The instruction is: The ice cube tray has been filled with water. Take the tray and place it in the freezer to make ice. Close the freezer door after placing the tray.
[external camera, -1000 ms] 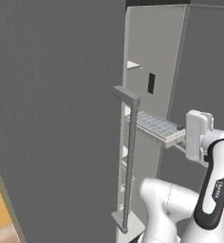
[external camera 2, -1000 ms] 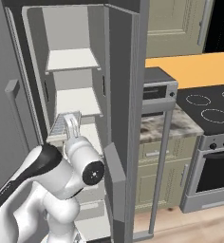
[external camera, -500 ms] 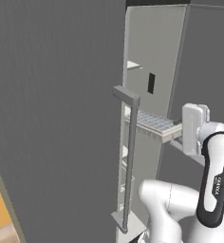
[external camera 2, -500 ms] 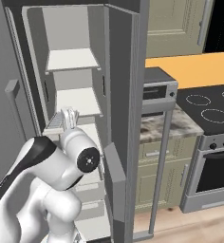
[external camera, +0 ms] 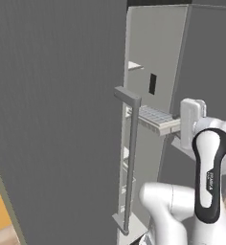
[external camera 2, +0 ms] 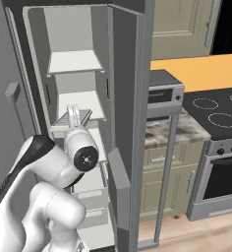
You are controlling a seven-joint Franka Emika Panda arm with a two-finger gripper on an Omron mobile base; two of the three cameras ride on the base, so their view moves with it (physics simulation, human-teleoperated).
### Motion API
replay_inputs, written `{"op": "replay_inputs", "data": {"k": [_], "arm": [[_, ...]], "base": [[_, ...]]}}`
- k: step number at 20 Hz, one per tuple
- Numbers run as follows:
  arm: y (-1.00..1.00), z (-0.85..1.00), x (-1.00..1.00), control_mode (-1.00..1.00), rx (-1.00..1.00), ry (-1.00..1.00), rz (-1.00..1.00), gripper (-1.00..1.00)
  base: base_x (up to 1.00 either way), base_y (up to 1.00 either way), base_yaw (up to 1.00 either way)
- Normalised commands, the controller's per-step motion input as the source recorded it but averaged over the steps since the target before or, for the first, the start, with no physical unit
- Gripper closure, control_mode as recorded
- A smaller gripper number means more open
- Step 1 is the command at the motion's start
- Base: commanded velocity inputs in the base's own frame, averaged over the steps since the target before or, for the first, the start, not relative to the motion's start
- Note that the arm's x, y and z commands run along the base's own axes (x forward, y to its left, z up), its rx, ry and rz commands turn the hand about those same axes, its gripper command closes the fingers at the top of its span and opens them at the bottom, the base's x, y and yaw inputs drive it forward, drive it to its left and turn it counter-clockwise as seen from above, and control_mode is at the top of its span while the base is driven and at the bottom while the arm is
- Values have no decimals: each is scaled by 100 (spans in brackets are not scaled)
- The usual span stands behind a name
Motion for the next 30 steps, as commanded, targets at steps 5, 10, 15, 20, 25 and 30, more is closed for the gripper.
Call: {"op": "replay_inputs", "data": {"k": [5, 10, 15, 20, 25, 30], "arm": [[25, 0, 29, -100, 0, 0, -5, 100], [5, -1, 34, -100, 0, 0, 0, 100], [0, -3, 38, -100, 0, 0, 0, 100], [0, -9, 49, -100, 0, 4, 0, 100], [0, -9, 45, -100, 0, 8, 0, 100], [0, -8, 38, -100, 0, 8, 3, 100]], "base": [[0, 0, 0], [0, 0, 0], [0, 0, 0], [0, 0, 0], [0, 0, 0], [0, 0, 0]]}}
